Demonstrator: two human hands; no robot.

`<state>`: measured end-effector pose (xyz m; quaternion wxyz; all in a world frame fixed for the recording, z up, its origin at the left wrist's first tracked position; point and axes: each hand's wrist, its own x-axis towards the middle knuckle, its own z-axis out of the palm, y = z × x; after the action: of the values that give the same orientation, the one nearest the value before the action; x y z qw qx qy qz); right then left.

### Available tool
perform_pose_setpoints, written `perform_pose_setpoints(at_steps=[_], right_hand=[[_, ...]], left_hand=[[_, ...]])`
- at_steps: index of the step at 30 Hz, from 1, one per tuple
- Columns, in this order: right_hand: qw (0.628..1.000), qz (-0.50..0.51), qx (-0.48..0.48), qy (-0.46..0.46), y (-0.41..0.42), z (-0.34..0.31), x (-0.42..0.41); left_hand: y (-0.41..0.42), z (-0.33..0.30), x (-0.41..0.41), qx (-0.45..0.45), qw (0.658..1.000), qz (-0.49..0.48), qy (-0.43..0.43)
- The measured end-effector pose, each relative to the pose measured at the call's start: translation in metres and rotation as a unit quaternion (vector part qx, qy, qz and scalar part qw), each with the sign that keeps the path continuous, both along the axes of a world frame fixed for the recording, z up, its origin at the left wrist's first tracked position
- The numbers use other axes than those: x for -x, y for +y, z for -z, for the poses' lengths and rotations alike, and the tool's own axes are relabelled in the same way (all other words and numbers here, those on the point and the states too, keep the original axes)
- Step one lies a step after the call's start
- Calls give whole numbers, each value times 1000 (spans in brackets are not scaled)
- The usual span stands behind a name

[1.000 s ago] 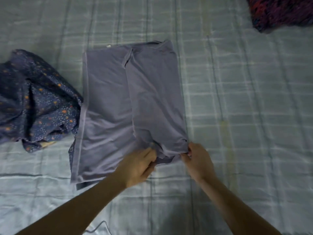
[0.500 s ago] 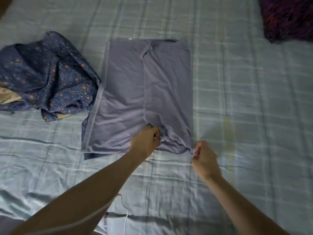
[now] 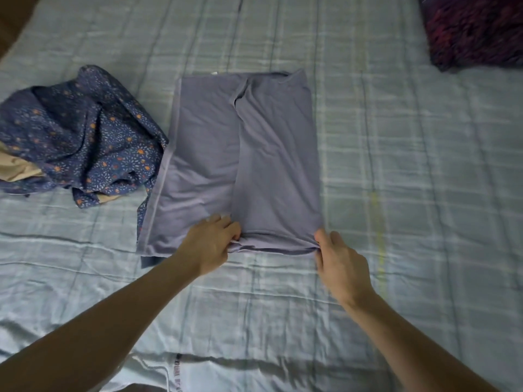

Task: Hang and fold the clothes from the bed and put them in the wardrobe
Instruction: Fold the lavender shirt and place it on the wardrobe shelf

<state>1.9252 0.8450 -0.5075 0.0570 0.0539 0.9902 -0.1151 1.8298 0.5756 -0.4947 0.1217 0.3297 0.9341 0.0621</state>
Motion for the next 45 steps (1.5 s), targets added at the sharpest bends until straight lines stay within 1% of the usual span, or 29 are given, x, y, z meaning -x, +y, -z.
perform_pose_setpoints(at_steps=[1,3,4,5,6,8,10,11,13,16,18,19,21,22,23,25,27,30,32,34,36,39,41,43,45], right_hand=[[1000,-17,-2,-14,2,1,-1],[998,-42,7,-49,3,1,0],[997,-41,18,-61,2,1,1],[997,-28,32,-62,1,1,2],[998,-13,42,-53,0,1,4],[999,-8,34,-9,-4,-2,13],[999,-10,33,34,-10,-4,26],[998,-16,40,38,-12,-4,32],[999,-34,37,-5,-15,-2,38],[987,-49,43,-144,-13,-1,44],[976,-44,60,-206,-9,-7,58],[974,-20,72,-214,-7,-11,69],[980,40,84,-176,-7,-16,90],[983,62,77,-158,-7,-15,97],[984,70,62,-152,-6,-12,103],[979,58,32,-191,-2,2,109],[969,64,59,-232,6,16,116],[958,73,115,-251,17,26,126],[959,70,101,-256,17,30,129],[964,73,69,-245,14,33,130],[964,83,76,-241,13,38,131],[955,95,93,-263,15,36,133],[954,106,81,-267,14,31,135],[957,125,61,-255,7,27,135],[957,181,9,-225,-9,27,131]], left_hand=[[3,-2,-2,30,999,5,-16],[14,-5,-3,99,992,-19,-75],[20,-7,-1,135,985,-35,-97],[27,-10,3,152,983,-41,-96],[34,-13,8,151,985,-34,-70],[44,-13,21,93,995,4,18],[52,-10,37,23,998,39,45],[57,-8,46,9,998,51,38],[65,-1,68,16,998,58,-3],[67,8,112,24,996,53,-64],[64,7,151,52,996,29,-62],[65,3,170,63,997,3,-53],[72,-6,206,65,996,-42,-37],[80,-9,219,59,997,-36,-25],[91,-10,230,54,998,-10,-10],[115,-8,249,59,997,46,-2],[140,-3,268,67,996,64,-16],[178,8,303,53,996,66,-39],[198,20,332,56,995,62,-46],[212,31,360,61,994,45,-76],[222,40,379,76,992,49,-89],[236,35,388,69,994,73,-46],[240,23,384,97,986,133,28],[240,15,380,116,956,244,116],[239,16,377,147,924,321,149]])
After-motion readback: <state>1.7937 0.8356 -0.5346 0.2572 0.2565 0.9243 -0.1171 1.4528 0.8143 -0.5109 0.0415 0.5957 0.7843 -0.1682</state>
